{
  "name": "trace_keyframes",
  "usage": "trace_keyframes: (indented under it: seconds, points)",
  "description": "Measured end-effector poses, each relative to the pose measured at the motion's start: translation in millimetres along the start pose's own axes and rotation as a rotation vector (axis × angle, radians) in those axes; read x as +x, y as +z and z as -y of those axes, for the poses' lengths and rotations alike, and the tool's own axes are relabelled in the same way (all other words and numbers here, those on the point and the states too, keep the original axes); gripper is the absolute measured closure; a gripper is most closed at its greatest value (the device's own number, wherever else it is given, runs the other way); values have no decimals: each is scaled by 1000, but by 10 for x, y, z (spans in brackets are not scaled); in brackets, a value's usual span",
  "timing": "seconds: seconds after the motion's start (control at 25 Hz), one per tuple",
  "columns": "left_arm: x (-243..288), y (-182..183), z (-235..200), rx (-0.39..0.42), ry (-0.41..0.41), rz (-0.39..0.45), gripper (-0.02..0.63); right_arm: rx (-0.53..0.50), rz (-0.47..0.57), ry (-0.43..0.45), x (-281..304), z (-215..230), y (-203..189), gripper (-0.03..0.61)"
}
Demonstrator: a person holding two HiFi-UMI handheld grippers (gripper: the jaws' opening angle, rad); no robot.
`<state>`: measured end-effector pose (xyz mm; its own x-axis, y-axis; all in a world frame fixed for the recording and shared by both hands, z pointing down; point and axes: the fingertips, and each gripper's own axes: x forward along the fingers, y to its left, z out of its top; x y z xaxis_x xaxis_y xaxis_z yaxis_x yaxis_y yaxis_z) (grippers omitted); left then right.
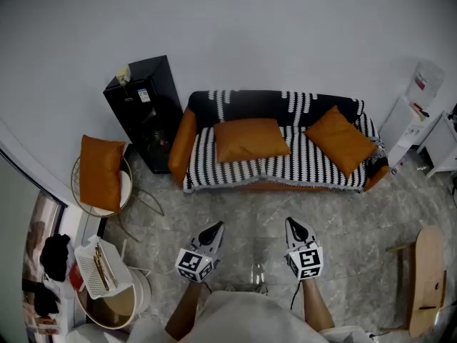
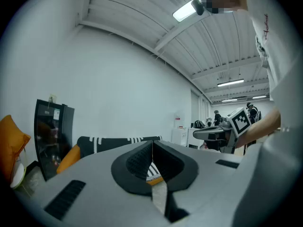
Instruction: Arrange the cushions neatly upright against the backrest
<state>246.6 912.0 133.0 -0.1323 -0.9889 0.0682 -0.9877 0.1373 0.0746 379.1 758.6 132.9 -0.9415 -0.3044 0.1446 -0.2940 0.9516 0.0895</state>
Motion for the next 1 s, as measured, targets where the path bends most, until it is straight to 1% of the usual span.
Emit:
trace_keyframes:
  seconds: [0.4,0.6,1.0]
  points:
    - [110,3,245,2,22,-3,584,9,-8,28,-162,183,-103,549]
    - [151,-22,402,5,33,-5,584,43,23,48,-239,297,-108,549]
    - [286,-154,608,-7,36,-17,584,26,4,68,-311,441,-263,549]
